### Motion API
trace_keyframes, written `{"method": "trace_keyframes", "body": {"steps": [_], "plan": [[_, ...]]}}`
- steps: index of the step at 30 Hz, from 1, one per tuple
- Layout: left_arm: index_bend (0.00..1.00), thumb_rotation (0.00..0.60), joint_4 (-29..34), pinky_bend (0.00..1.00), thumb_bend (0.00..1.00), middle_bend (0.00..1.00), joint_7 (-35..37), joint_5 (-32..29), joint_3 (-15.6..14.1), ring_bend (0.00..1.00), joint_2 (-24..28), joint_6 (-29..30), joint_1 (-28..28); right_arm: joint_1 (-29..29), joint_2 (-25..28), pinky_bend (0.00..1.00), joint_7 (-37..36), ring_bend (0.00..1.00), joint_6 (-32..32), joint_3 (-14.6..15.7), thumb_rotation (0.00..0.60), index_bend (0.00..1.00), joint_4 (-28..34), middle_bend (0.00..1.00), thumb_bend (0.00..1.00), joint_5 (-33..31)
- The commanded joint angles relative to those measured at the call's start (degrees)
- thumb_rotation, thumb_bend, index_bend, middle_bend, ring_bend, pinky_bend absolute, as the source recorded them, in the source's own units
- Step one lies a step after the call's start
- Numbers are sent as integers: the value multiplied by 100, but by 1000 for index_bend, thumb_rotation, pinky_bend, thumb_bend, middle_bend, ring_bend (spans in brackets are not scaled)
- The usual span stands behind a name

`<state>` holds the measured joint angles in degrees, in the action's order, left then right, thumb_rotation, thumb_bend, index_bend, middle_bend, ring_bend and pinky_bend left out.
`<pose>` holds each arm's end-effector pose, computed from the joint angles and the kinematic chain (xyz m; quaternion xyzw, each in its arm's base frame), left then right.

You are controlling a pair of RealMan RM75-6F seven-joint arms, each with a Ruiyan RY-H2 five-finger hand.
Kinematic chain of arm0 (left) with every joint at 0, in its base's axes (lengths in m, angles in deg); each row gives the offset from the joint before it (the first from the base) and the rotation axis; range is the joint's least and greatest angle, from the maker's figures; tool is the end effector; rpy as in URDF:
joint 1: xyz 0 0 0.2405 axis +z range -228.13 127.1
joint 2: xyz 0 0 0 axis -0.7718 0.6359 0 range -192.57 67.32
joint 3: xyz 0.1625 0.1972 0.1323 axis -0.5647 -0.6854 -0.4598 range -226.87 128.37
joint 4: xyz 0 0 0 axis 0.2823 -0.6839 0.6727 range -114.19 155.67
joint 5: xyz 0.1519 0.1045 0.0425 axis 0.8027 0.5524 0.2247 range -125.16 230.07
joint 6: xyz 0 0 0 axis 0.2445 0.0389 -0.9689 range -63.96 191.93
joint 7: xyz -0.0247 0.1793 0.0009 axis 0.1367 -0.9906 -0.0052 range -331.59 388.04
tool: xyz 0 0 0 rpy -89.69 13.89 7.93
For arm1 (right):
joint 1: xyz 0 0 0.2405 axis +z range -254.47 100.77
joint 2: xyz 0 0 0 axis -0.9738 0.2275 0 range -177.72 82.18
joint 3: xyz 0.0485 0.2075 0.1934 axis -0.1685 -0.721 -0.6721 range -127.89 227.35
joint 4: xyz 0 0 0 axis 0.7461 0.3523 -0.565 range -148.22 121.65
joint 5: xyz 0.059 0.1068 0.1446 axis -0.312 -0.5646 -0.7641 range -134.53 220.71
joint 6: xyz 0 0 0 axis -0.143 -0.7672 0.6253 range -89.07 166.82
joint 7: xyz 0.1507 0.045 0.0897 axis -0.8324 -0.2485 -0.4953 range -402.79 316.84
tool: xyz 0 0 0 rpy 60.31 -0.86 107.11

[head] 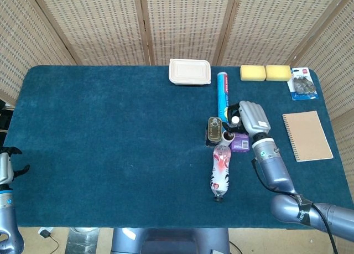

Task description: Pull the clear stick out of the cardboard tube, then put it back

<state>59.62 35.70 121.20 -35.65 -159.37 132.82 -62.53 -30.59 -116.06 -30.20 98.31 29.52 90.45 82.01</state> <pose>-0.4637 0.2820 0.1074 -0.4778 -0.4261 -0.2874 0.7125 -0.1397 -0.4298 0.1339 0.5865 -0.5059 0.4511 0.4434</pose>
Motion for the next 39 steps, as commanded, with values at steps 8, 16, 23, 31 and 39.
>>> {"method": "trace_keyframes", "body": {"steps": [8, 16, 23, 31, 39], "plan": [[453, 600, -1, 316, 153, 420, -6, -2, 2, 234, -2, 0, -2, -33, -42, 868, -111, 944, -51, 21, 600, 787, -88, 956, 413, 40], [453, 600, 2, 316, 153, 420, -6, -2, 2, 234, 0, 2, -1, -47, -142, 868, -181, 943, -101, 65, 600, 786, -154, 956, 413, 45], [453, 600, -1, 316, 153, 420, -2, -1, 1, 234, 0, -2, -2, 13, -372, 868, -303, 942, -200, 44, 600, 786, -276, 956, 411, 2], [453, 600, -3, 316, 153, 420, 6, 0, 1, 234, 1, -5, -3, 74, -500, 868, -263, 942, -207, 49, 600, 787, -341, 956, 412, -15], [452, 600, -2, 316, 153, 419, 6, 0, 1, 234, 1, -5, -2, 115, -612, 867, -248, 942, -204, 43, 600, 787, -439, 956, 410, -46]]}}
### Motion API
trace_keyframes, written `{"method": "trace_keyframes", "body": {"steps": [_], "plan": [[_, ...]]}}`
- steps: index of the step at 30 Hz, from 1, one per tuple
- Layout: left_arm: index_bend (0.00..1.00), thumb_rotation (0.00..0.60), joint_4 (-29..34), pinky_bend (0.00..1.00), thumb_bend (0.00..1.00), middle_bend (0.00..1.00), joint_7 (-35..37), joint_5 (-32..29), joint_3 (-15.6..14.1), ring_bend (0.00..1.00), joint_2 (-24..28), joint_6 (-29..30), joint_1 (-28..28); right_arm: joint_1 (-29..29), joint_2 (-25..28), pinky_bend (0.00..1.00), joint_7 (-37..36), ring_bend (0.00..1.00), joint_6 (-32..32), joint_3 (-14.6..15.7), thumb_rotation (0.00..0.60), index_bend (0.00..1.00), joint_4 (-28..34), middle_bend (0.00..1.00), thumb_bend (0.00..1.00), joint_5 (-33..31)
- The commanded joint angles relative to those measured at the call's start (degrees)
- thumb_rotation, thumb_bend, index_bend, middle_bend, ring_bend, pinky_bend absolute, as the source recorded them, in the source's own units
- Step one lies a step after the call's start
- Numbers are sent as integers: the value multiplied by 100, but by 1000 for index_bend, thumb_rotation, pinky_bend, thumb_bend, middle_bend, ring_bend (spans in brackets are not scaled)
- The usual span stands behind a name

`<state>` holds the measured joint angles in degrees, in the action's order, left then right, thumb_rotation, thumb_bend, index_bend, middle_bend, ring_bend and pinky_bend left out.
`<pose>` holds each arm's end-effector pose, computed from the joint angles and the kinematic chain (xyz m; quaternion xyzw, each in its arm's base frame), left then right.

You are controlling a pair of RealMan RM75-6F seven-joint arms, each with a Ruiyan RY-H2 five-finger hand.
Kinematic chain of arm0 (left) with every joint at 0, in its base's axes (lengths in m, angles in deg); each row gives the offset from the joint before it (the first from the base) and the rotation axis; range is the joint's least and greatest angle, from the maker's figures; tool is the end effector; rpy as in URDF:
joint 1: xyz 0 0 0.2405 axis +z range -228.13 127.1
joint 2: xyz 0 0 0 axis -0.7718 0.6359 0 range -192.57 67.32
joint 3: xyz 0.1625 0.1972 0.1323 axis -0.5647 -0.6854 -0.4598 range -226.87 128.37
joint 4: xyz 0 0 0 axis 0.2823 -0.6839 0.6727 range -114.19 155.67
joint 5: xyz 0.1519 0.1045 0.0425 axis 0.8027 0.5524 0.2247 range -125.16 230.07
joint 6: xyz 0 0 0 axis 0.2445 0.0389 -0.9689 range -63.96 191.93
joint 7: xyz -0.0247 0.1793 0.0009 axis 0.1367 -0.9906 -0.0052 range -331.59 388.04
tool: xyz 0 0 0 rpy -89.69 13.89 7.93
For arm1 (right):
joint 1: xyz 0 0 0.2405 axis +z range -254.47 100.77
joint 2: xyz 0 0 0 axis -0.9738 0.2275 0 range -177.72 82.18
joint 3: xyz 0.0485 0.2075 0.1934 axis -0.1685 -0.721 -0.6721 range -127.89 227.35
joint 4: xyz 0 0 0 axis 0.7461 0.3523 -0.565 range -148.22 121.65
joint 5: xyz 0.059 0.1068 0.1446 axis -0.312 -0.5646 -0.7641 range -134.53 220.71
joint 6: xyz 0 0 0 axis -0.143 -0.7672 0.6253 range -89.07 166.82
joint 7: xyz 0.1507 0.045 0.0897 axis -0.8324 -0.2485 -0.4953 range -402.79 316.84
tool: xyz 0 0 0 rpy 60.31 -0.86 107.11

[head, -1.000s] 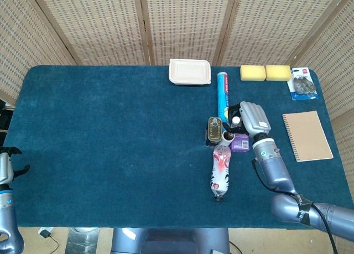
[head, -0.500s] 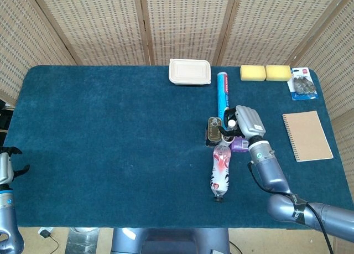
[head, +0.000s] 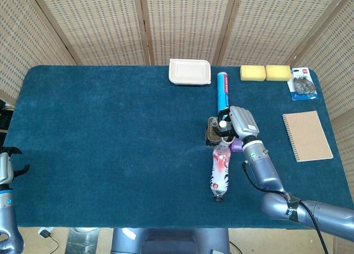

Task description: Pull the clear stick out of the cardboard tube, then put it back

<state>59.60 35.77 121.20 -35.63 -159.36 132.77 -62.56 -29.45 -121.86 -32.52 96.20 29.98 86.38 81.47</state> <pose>-0.4637 0.2822 0.1075 -0.4776 -0.4264 -0.2877 0.7123 -0.1387 -0.4336 0.0950 0.5815 -0.5397 0.4488 0.4113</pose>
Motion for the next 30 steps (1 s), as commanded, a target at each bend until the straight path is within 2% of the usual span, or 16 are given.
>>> {"method": "trace_keyframes", "body": {"steps": [1, 14, 30], "plan": [[453, 600, -1, 316, 153, 420, -2, 0, 0, 234, 0, 0, 0, 2, -54, 867, -31, 942, 5, -5, 600, 786, -58, 956, 410, 10], [453, 600, -1, 316, 153, 420, -9, -2, 2, 234, -1, 0, -2, 8, -371, 857, -218, 937, -105, 9, 600, 787, -498, 956, 406, 120], [453, 600, -1, 316, 153, 419, -12, -1, 1, 234, -2, 2, -2, -104, -465, 827, -483, 914, -303, 36, 600, 787, -793, 939, 396, 309]]}}
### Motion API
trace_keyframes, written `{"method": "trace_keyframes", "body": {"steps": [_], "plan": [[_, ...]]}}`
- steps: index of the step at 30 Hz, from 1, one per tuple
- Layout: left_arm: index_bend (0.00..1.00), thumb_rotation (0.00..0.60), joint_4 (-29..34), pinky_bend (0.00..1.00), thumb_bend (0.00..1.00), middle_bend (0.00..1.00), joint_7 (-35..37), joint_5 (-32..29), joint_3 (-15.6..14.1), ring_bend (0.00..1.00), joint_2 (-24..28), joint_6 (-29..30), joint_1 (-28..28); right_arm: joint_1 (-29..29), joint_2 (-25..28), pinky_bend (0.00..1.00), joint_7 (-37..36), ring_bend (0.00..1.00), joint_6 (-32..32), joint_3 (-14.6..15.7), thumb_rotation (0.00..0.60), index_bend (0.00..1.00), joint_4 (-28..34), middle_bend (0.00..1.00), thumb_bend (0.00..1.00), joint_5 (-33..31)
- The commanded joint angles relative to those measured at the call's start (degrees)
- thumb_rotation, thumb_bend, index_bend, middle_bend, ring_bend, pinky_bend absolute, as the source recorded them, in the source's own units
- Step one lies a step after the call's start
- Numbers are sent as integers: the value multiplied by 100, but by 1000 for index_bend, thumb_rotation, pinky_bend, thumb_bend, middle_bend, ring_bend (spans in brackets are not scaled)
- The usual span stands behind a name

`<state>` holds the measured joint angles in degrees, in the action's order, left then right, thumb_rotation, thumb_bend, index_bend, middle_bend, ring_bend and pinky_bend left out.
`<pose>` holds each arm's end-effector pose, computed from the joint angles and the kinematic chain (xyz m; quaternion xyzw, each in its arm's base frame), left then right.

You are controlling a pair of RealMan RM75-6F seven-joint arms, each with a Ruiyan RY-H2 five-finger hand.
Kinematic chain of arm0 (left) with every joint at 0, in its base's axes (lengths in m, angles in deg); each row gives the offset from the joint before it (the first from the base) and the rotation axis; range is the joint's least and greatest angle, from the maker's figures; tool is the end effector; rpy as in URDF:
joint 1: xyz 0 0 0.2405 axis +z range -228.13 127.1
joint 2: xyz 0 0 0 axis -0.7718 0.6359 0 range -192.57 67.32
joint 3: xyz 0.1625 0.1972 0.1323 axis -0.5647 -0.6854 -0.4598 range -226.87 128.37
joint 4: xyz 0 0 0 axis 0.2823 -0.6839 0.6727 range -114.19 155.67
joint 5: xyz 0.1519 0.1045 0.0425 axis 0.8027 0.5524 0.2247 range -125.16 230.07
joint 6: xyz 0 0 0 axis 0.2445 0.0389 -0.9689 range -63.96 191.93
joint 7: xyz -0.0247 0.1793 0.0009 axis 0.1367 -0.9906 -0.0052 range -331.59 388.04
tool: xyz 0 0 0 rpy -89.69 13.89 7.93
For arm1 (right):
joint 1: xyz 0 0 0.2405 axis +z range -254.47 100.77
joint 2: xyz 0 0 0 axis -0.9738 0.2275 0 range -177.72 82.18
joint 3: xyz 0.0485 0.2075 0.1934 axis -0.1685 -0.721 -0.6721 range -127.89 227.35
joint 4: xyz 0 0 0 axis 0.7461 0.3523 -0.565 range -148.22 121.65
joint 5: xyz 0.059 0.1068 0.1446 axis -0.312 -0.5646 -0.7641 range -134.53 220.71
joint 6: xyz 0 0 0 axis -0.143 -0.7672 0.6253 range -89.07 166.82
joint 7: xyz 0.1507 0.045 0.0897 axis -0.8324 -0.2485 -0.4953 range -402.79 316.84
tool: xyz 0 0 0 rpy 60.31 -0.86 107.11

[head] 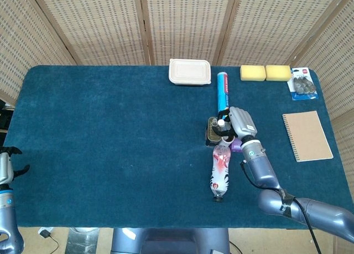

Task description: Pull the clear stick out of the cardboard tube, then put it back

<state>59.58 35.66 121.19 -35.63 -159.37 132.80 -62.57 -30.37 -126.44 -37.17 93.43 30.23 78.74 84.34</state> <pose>-0.4636 0.2823 0.1076 -0.4779 -0.4257 -0.2871 0.7127 -0.1571 -0.4430 0.0732 0.5679 -0.5562 0.4511 0.4058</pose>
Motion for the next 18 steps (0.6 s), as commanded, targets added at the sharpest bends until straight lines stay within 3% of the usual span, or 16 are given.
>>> {"method": "trace_keyframes", "body": {"steps": [1, 18], "plan": [[453, 600, 0, 316, 154, 419, -2, -1, 1, 234, -1, 0, 0, -18, -10, 823, -33, 910, -41, 11, 600, 787, -43, 935, 394, 31], [453, 600, -1, 316, 153, 420, 0, -1, 0, 234, -1, -1, 0, -69, -107, 729, -200, 824, -270, 76, 600, 748, -297, 853, 338, 218]]}}
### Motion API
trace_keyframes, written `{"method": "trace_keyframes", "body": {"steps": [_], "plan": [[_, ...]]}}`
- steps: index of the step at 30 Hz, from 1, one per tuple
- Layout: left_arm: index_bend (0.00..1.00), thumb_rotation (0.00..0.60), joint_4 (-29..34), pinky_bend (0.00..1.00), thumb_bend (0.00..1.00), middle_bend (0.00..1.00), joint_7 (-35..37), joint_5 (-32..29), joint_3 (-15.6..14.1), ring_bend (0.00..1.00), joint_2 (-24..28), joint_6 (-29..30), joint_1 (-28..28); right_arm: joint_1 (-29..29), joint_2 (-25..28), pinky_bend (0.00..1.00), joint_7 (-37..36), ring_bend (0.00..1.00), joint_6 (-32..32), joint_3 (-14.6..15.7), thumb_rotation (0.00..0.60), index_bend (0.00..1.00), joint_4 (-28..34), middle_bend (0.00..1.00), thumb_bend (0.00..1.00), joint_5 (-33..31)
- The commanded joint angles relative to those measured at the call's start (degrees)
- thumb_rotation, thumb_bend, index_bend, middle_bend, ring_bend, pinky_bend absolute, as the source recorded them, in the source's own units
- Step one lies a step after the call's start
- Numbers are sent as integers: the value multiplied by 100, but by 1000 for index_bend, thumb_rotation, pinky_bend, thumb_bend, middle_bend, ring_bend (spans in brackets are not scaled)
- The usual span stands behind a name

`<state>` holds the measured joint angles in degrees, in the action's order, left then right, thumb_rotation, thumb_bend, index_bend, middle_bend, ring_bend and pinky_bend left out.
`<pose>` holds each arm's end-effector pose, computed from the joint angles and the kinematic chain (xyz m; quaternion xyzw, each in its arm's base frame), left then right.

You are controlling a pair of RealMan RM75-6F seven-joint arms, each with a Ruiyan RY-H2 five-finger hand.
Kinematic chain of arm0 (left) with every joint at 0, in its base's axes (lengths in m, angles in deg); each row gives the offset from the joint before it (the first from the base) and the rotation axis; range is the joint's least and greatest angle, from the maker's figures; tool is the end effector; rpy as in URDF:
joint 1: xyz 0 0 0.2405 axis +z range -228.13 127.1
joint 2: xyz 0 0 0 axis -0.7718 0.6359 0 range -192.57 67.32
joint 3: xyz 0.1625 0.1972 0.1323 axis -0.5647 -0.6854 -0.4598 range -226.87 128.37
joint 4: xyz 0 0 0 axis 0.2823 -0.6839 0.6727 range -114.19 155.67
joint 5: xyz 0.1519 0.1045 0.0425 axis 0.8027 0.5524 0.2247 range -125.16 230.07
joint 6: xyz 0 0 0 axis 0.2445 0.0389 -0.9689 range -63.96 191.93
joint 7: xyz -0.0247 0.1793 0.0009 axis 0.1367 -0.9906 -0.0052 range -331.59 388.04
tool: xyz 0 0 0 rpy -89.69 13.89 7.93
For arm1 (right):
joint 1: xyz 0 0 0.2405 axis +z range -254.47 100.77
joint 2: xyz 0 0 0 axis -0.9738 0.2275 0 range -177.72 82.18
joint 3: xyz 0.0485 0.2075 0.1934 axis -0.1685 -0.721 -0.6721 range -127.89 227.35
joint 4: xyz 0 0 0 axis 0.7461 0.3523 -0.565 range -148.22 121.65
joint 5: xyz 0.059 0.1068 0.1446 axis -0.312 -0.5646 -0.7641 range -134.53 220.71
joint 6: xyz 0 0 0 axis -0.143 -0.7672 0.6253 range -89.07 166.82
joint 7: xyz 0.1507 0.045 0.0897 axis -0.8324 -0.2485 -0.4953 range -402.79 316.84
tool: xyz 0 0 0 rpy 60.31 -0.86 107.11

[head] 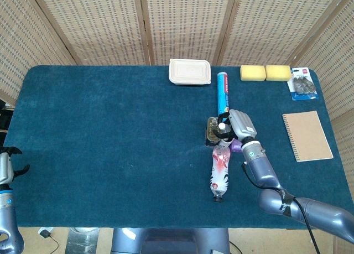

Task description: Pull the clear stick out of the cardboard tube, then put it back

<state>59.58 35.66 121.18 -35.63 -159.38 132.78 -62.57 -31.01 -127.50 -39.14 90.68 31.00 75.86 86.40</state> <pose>-0.4637 0.2823 0.1075 -0.4778 -0.4259 -0.2871 0.7126 -0.1674 -0.4431 0.0627 0.5760 -0.5617 0.4399 0.3992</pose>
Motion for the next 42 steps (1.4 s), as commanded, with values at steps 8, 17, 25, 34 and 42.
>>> {"method": "trace_keyframes", "body": {"steps": [8, 17, 25, 34, 42], "plan": [[453, 600, 4, 316, 153, 419, -8, -1, 1, 234, 2, 2, 0, -56, 33, 665, -35, 740, 50, -12, 600, 694, -12, 751, 323, 107], [453, 600, 4, 316, 153, 420, -8, -2, 2, 234, 1, 2, 0, -131, 90, 576, -128, 590, 105, -45, 600, 550, 24, 584, 300, 254], [453, 600, 3, 316, 152, 420, -4, -2, 1, 234, 1, -1, -1, -160, 133, 469, -150, 437, 85, -36, 600, 449, 37, 445, 273, 344], [453, 600, 5, 316, 153, 419, -4, -1, 1, 234, 3, 0, 0, -218, 238, 419, -134, 384, 172, -61, 600, 419, 159, 400, 256, 400], [453, 600, 3, 316, 153, 420, -5, -2, 1, 234, 1, 1, -1, -221, 203, 392, -111, 353, 153, -28, 600, 405, 85, 374, 242, 420]]}}
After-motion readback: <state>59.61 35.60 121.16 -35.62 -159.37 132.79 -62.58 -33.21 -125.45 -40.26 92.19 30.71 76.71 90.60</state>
